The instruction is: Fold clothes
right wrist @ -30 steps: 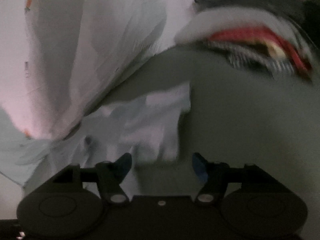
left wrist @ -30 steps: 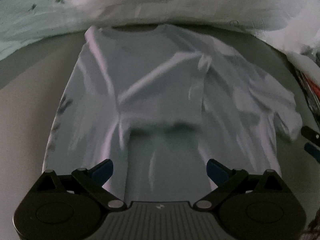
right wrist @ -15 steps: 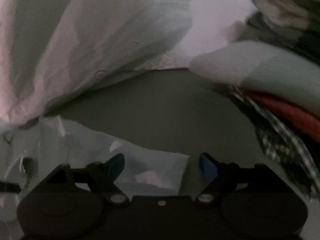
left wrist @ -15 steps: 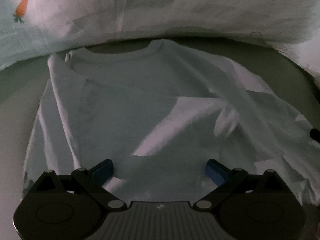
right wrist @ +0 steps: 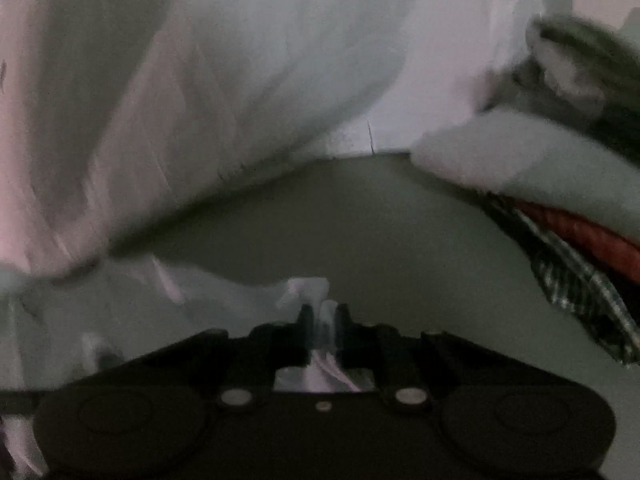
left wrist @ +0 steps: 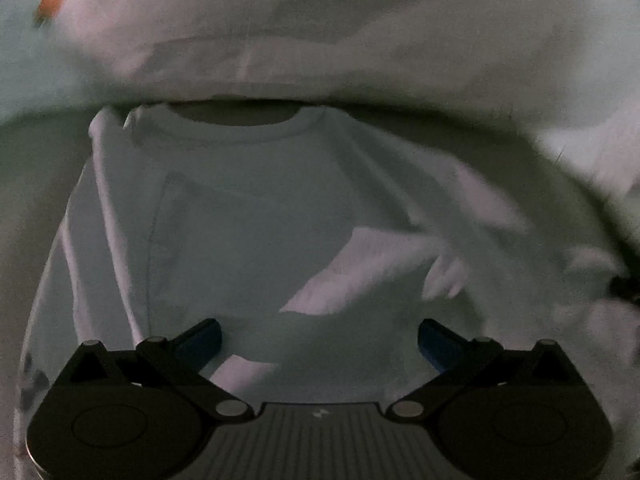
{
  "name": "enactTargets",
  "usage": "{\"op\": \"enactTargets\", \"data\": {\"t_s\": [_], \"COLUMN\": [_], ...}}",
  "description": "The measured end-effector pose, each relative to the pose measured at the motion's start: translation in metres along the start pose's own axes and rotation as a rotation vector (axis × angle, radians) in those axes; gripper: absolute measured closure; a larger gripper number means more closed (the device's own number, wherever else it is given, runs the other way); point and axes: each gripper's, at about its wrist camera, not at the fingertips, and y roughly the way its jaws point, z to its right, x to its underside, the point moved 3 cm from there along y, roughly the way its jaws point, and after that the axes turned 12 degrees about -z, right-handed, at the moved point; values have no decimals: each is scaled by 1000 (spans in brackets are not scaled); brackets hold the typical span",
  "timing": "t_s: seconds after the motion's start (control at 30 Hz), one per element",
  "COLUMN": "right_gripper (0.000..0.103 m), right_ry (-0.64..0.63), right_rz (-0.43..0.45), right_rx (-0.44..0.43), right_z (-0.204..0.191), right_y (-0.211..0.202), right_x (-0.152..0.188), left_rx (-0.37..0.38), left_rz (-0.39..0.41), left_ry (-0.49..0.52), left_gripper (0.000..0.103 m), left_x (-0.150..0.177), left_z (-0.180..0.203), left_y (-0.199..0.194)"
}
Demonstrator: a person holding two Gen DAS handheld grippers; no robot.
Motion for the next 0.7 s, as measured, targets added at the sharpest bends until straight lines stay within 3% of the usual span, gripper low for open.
{"op": "enactTargets", "data": {"t_s": [0.1, 0.2, 0.3, 0.4, 0.47, 0.53, 0.6, 0.7], "right_gripper": [92, 92, 92, 92, 81, 61, 55, 34], "right_ry": [64, 33, -22, -87, -108, -149, -205, -293], "right_rz": [52, 103, 93, 40, -41, -143, -140, -89], "right_rx": [-41, -130, -248, -279, -290, -289, -272, -238], "right_z": [-42, -119, -215, -304, -348, -382, -389, -373], "right_y": [-27, -49, -41, -6, 26, 54, 42, 1], "right_x": [-7, -11, -7, 10, 25, 44, 62, 90], "left_rx": [73, 88, 57, -14, -30, -26, -12, 13], "left_rz": [68, 144, 190, 195, 167, 136, 110, 69], "left_ry": [-93, -146, -218, -293, -343, -387, -409, -380], "left_gripper": [0, 0, 0, 0, 0, 0, 0, 0], "left_x": [3, 16, 37, 67, 86, 105, 123, 140], "left_z": [-41, -94, -154, -217, -250, -276, -292, -293], "left_y": [-44, -97, -141, -171, -179, -182, -183, -179]}}
